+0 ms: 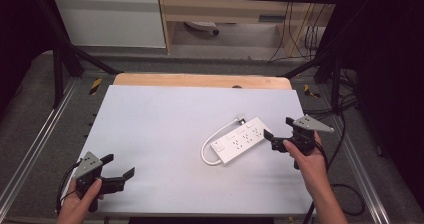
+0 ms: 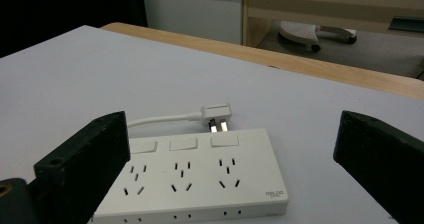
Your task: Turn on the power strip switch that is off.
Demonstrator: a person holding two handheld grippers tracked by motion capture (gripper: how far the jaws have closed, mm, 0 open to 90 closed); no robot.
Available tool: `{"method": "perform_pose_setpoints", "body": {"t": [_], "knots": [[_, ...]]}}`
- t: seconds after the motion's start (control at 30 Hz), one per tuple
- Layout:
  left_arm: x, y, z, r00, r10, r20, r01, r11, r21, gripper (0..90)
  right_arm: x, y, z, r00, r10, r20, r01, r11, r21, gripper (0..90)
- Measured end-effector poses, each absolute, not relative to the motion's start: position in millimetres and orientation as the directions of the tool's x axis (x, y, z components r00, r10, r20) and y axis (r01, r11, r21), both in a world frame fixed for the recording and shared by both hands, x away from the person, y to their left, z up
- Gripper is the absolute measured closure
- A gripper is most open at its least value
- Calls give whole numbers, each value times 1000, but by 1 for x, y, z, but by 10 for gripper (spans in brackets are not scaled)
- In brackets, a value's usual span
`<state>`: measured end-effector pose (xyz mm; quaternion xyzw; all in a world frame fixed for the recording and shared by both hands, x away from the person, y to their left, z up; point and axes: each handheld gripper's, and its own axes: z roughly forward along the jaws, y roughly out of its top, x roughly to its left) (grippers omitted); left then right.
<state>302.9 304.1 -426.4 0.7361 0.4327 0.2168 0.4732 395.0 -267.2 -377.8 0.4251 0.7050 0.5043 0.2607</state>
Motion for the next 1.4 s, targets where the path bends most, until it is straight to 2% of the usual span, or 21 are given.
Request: {"method": "perform_pose_setpoints", "body": {"t": [0.47,1.4], "knots": [[303,304,-426,530,844,-82,431,-185,883,64,414,-258,-388,-485,872,61,359,135,924,52],[303,304,-427,531,844,-79,435,-192,880,64,433,-250,-403,-456,887,77,398,126,909,55]]}}
